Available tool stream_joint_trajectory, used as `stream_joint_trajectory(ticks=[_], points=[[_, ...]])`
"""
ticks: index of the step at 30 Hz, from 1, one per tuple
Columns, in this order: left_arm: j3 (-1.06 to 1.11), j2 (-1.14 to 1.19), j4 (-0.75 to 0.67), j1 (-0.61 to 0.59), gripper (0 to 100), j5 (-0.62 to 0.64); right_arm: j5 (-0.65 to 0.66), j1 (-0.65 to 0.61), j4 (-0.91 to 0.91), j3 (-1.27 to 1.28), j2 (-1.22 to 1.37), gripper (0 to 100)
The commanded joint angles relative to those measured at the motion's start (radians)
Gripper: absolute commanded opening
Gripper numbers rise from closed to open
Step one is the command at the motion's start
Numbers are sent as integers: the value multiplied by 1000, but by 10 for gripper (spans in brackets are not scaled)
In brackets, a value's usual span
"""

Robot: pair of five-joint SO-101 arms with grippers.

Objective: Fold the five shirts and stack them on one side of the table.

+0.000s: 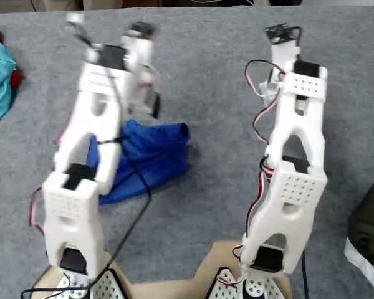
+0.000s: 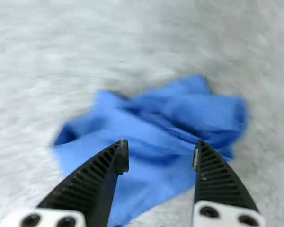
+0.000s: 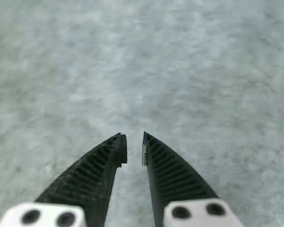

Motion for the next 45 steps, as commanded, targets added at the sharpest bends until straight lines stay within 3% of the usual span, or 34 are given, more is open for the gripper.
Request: stream_joint_trajectory(ticks=[1, 6, 11, 15, 18, 23, 32, 38, 45], points=[[-23, -58, 11, -135, 205, -6, 46, -77, 89, -12, -151, 81], [57, -31, 11, -279, 158, -106, 161, -255, 190, -12, -311, 81], [78, -65, 11, -482, 157, -120, 299, -481, 267, -12, -371, 86], [118, -148, 12, -611, 156, -120, 354, -602, 293, -12, -371, 167], [219, -246, 12, -695, 156, -121, 396, -677, 316, -12, -371, 231], [511, -429, 11, -802, 153, -123, 437, -789, 324, -10, -355, 235], [885, -654, -41, -941, 153, -187, 402, -825, 370, -262, -50, 237], [980, -674, -167, -997, 153, -226, 382, -828, 486, -578, 211, 238], [993, -674, -175, -999, 153, -236, 361, -828, 532, -745, 387, 235]])
